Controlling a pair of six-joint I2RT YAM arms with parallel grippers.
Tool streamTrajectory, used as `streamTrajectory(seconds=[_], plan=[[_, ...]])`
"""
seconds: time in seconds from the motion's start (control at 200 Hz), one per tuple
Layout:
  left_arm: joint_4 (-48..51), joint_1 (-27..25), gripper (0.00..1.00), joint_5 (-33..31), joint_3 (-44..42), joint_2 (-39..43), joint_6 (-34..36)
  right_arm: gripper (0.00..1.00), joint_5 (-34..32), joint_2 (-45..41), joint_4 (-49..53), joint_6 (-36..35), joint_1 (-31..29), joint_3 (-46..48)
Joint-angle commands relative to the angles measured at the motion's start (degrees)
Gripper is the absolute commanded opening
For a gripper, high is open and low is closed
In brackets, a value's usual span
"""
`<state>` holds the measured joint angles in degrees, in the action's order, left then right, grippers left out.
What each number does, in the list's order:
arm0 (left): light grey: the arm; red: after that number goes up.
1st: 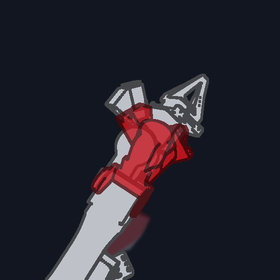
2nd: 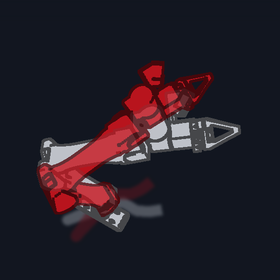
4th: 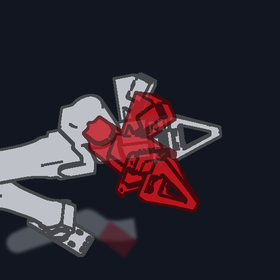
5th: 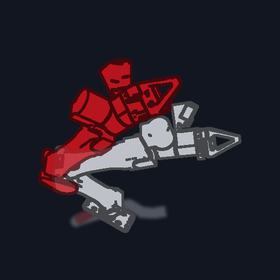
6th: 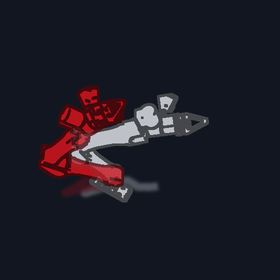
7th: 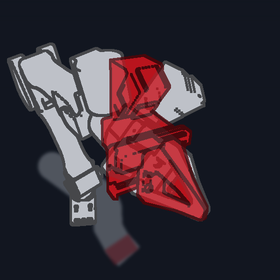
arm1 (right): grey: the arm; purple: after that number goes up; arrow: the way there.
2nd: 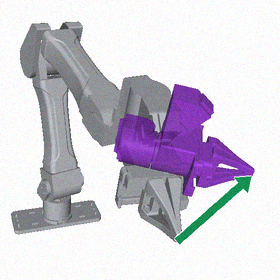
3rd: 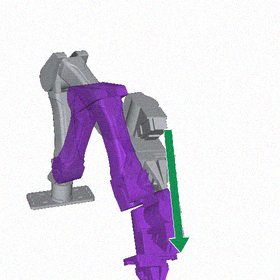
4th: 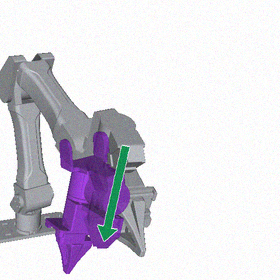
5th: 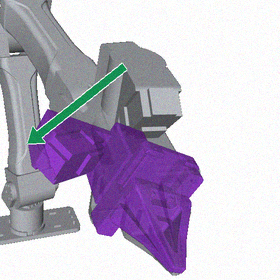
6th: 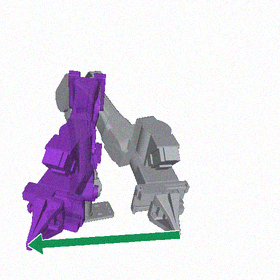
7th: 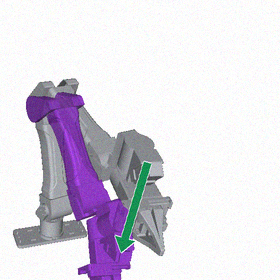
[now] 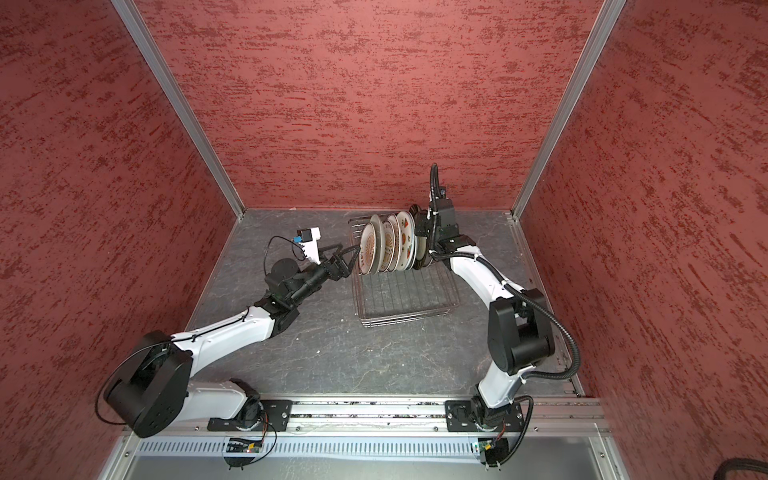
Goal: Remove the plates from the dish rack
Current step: 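Reach both grippers toward the dish rack, right gripper onto the outermost plate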
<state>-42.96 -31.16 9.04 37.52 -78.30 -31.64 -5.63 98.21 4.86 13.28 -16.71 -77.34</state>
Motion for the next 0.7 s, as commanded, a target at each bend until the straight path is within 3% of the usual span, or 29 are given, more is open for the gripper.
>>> streamTrajectory(seconds=[0.0, 0.21, 0.691], plan=[[-1.0, -0.3, 1.0, -0.2, 1.8, -1.4, -0.6, 0.42, -2.3, 1.0, 2.9, -1.4, -0.6, -3.4], [-1.1, -0.4, 0.99, -0.5, 1.8, -1.6, -0.6, 0.37, -7.1, 3.1, 8.2, -1.6, -2.1, -6.0], [-1.7, -0.4, 1.0, 1.7, 0.5, -0.8, 0.0, 0.28, -10.5, 2.0, 8.3, 0.5, -4.0, -1.2]])
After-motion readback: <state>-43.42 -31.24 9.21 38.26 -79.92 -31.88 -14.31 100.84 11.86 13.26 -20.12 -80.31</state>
